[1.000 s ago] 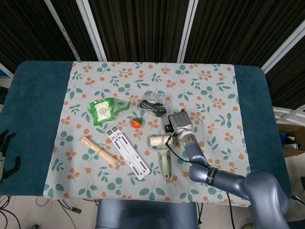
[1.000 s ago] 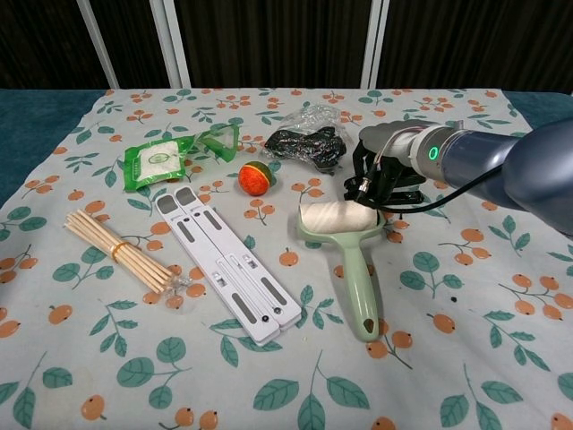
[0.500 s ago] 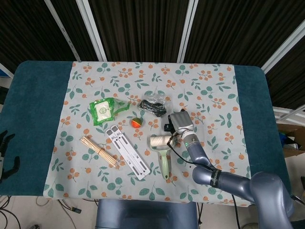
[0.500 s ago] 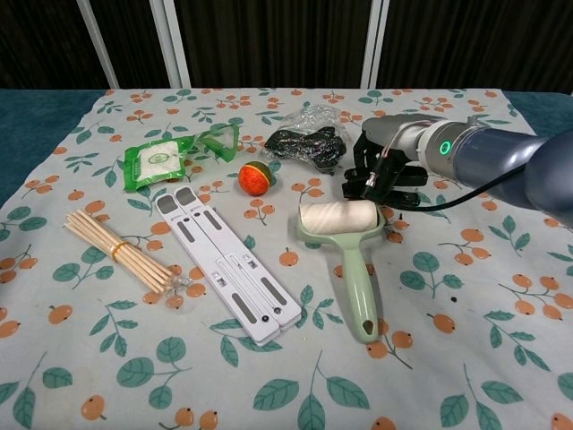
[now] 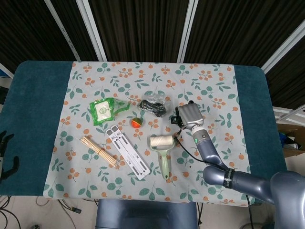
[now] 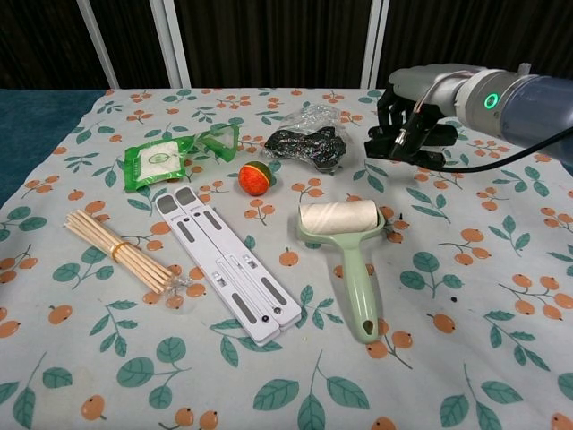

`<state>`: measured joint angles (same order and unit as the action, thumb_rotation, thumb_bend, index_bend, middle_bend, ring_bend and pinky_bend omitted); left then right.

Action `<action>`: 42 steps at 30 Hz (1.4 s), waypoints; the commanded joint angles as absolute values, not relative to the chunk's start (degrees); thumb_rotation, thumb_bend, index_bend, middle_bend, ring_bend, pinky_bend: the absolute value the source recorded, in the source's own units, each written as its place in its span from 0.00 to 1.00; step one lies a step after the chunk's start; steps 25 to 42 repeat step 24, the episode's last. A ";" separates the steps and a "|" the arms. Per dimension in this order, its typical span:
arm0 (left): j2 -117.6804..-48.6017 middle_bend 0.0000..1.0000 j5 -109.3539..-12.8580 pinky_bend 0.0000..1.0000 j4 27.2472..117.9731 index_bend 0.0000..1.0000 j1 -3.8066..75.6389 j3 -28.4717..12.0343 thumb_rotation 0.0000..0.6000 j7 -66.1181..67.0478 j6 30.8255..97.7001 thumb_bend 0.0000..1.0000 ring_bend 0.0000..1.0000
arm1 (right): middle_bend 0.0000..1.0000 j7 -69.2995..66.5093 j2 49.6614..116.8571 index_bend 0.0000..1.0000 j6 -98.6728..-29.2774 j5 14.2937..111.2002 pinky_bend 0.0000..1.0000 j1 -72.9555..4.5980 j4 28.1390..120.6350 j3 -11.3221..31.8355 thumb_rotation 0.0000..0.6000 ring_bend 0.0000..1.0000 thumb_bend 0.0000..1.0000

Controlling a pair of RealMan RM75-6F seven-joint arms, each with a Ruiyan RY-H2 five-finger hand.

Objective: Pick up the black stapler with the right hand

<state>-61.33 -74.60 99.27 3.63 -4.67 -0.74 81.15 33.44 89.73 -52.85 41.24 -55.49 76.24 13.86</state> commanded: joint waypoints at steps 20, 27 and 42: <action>-61.46 0.00 -74.85 0.01 99.10 0.12 3.52 -4.63 1.00 -0.27 81.37 0.52 0.00 | 0.56 34.95 66.45 0.56 -62.03 45.31 0.24 -50.44 104.00 16.48 1.00 0.46 0.43; -61.48 0.00 -74.76 0.01 99.17 0.12 3.48 -4.68 1.00 -0.14 81.47 0.52 0.00 | 0.56 30.69 64.70 0.57 -64.66 47.59 0.24 -48.81 104.93 18.43 1.00 0.46 0.43; -61.48 0.00 -74.76 0.01 99.17 0.12 3.48 -4.68 1.00 -0.14 81.47 0.52 0.00 | 0.56 30.69 64.70 0.57 -64.66 47.59 0.24 -48.81 104.93 18.43 1.00 0.46 0.43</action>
